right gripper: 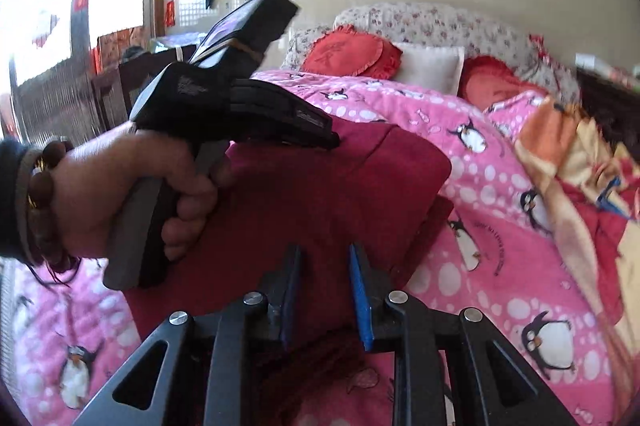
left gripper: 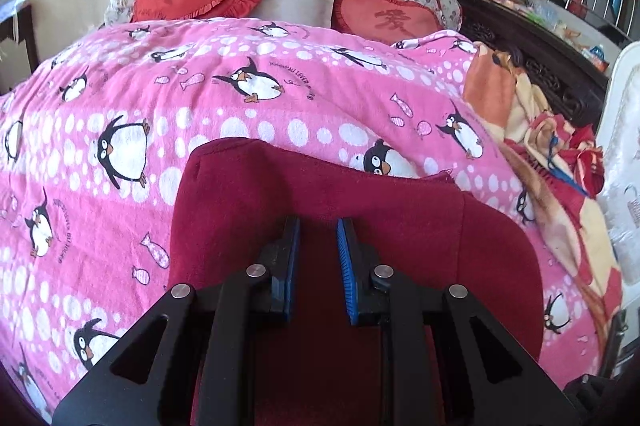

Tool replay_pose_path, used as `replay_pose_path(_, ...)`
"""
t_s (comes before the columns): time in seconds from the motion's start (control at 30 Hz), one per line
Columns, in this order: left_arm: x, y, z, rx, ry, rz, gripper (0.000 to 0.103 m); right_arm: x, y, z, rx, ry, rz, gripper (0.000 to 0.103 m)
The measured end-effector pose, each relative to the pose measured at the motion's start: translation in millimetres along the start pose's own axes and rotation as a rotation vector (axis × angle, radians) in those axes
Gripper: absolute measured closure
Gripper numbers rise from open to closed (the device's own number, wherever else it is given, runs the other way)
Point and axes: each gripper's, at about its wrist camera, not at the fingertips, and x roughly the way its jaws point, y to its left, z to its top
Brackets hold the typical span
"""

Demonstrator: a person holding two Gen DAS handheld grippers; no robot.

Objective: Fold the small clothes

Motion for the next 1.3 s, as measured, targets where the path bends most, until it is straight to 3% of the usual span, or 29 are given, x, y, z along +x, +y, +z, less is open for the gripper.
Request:
replay_pose_path(0.7, 3, -2, 1, 0.000, 0.003, 0.002, 0.085, 1, -6, -2, 0.021, -0.010, 0.019, 0.081)
replay_pose_path(0.8, 0, 7, 4, -0.037, 0.027, -0.057, 0.083, 2, -2, 0, 0.006, 0.001, -0.002, 0.081)
replay_pose_path(0.9, -7, 18, 14, -0.045, 0.113, -0.219, 0.063, 1, 5, 4, -0.022, 0.026, -0.043, 0.080)
replay_pose_path(0.97, -30, 27, 18, -0.045, 0.119, -0.268, 0.063, -4, 3, 17, 0.050, 0.083, -0.031, 0.078)
replay_pose_path(1.0, -44, 32, 17, -0.034, 0.100, -0.272, 0.061, -11, -3, 25, 0.120, 0.099, -0.008, 0.075)
replay_pose_path(1.07, -77, 47, 5, -0.008, 0.038, -0.278, 0.047, -31, -15, 31, 0.243, 0.059, -0.003, 0.059)
replay_pose_path(1.1, -85, 53, -2, -0.010, 0.026, -0.265, 0.032, -38, -21, 30, 0.294, 0.031, -0.019, 0.026)
replay_pose_path(1.13, -91, 61, -12, -0.017, 0.018, -0.248, 0.028, -44, -27, 27, 0.346, 0.004, -0.047, 0.001)
replay_pose_path(1.2, -90, 73, -36, -0.020, 0.049, -0.236, 0.028, -41, -38, 22, 0.418, 0.002, -0.056, 0.001)
replay_pose_path(1.3, -75, 80, -62, -0.039, 0.118, -0.237, 0.027, -15, -48, 19, 0.514, 0.024, 0.101, 0.005)
